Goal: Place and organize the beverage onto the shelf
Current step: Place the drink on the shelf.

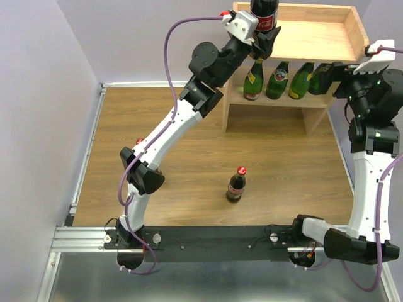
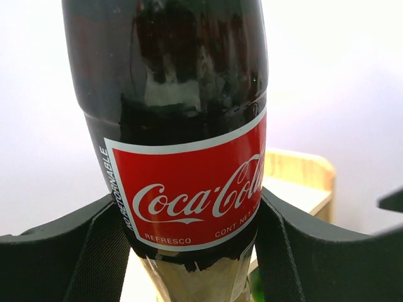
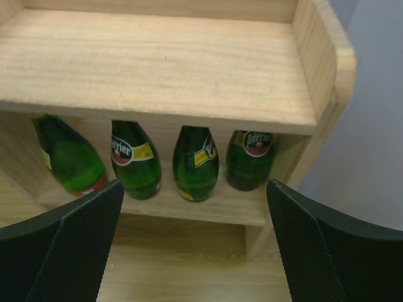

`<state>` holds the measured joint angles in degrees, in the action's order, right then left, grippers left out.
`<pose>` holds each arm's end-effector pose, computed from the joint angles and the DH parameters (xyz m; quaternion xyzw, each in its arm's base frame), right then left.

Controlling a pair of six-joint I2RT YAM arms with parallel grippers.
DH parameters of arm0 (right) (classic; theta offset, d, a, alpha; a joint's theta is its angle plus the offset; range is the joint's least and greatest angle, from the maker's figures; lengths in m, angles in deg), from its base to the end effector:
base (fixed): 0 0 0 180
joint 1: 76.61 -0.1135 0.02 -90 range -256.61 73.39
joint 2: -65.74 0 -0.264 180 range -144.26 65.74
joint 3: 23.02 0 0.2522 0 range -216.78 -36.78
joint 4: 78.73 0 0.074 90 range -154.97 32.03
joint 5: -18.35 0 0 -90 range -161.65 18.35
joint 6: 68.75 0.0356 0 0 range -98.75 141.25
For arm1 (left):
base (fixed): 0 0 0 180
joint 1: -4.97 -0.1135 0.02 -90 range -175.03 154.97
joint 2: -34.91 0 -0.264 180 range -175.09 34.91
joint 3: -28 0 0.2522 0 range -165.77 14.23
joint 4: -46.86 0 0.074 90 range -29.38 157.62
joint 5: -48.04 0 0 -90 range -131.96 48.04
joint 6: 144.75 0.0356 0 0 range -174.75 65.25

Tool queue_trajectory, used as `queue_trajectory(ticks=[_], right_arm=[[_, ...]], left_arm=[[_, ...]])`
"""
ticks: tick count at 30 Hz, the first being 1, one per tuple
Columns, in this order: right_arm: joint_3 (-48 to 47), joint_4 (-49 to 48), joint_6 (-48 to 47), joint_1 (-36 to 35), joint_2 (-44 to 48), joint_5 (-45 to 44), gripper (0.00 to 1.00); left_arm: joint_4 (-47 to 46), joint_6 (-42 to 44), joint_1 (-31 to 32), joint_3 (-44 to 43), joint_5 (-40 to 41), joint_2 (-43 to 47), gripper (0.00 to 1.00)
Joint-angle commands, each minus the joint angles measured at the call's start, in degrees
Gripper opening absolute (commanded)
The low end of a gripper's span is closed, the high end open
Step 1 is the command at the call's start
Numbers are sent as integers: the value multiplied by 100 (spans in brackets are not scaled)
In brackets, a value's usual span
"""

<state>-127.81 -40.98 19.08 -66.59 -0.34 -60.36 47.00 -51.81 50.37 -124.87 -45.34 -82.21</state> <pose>0.2165 -0.0312 0.5144 -0.0222 0.7009 -0.0068 0.7129 0.3033 -0.3105 0.5596 0.2110 0.4060 -0.3345 0.8239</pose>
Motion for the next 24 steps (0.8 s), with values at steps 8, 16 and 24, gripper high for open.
queue_trajectory(ticks=[8,16,24], right_arm=[[937,-386,-98,-9,289,1252,100],[658,-632,-293,-9,-219,3036,99],[-784,-1632,1322,-18,-1318,4275,94]], left_arm=[[-1414,101,-23,-644,776,-276,0],[-1555,216,-49,-705,988,-434,0],[-1687,216,-94,-767,1102,-610,0]])
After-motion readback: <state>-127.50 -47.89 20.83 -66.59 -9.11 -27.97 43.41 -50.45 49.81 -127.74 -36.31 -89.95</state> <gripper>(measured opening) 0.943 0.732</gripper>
